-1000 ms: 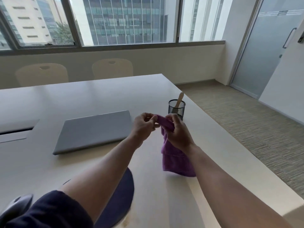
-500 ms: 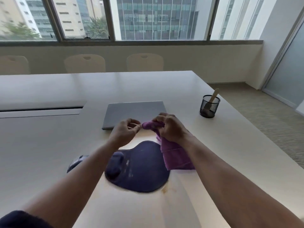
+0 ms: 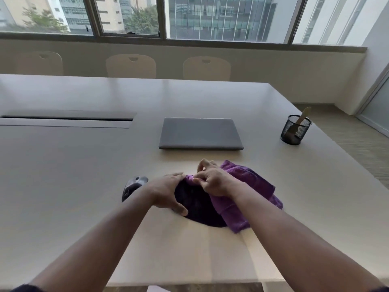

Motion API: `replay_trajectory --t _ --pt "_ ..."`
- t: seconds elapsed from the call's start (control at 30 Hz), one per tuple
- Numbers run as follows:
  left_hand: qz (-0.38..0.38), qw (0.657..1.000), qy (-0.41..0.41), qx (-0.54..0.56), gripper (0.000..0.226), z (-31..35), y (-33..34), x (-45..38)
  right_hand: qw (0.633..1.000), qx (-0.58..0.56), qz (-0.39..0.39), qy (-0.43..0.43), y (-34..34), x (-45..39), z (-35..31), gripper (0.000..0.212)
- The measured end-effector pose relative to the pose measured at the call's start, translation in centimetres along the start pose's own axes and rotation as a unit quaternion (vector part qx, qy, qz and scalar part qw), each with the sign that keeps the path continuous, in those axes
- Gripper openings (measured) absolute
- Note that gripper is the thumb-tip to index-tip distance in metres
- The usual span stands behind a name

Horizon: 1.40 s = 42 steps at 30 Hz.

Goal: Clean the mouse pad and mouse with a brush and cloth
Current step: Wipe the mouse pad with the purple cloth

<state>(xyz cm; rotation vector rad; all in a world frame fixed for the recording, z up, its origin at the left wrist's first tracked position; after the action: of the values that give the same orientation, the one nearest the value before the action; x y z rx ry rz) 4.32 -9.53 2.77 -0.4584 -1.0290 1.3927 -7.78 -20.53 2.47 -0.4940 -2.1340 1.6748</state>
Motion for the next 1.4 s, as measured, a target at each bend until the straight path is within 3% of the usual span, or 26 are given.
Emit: replay_trajectory --t 0.13,0.3,0.4,0.47,0.57,0.67,0.9,1.1,1.27,1.33,1.4 --pt "0.011 1.000 0.001 0.007 0.123 0.0 0.2 0.0 0.998 -0.029 0.056 0.015 -0.3 0.1 -0.7 0.013" --pt "0.011 1.000 0.010 -0.018 0.119 0.3 0.1 0.0 0.996 -0.018 -0.083 -0.012 -0.1 -0.5 -2.0 0.007" --pt "0.003 1.000 0.010 -0.020 0.118 0.3 0.1 -0.1 0.999 -0.017 0.010 0.026 -1.1 -1.2 -1.8 0.023" --pt "-0.001 1.000 0.009 -0.018 0.116 0.3 0.1 -0.1 0.997 -0.002 0.065 0.029 -1.4 -1.5 -1.9 0.023" --pt "-0.010 0.999 0.006 -0.033 0.116 0.4 0.2 -0.2 0.999 -0.018 0.039 -0.010 -0.5 -1.3 -2.1 0.008" --pt "-0.019 0.998 -0.001 -0.057 0.116 0.7 0.1 -0.5 0.998 -0.040 -0.026 -0.042 0.5 -0.3 -2.3 0.011" --pt "-0.037 0.997 -0.026 -0.069 0.104 1.0 0.0 -0.9 0.992 -0.103 0.076 0.023 -0.2 -1.5 -1.4 0.012" --pt "-0.038 0.996 -0.032 -0.070 0.104 1.3 -0.1 -0.6 0.990 -0.094 -0.068 -0.080 1.0 -0.3 -2.7 0.019" --pt "-0.035 0.997 -0.051 -0.054 0.104 1.3 0.0 -0.3 0.993 -0.085 0.078 -0.029 -1.0 -1.4 -1.4 0.004" --pt "-0.037 0.996 -0.056 -0.052 0.106 1.3 0.1 -0.3 0.994 -0.084 0.053 -0.034 -0.7 -1.2 -1.7 0.006" --pt "-0.038 0.997 -0.055 -0.048 0.102 1.3 0.0 -0.4 0.994 -0.077 -0.036 -0.070 0.2 -0.6 -2.4 0.009"
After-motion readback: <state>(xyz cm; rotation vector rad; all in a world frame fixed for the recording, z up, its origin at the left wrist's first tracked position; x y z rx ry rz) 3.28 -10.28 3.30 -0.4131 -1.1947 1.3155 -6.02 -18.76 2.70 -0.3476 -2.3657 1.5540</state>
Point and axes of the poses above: each hand's wrist, its own x-axis away from the middle knuckle, its own y-axis out of the palm, z = x × y, the point moved 5 cm from there along -x, towards the middle knuckle, and after that the axes turned 15 degrees about x, right-handed, at the moved point
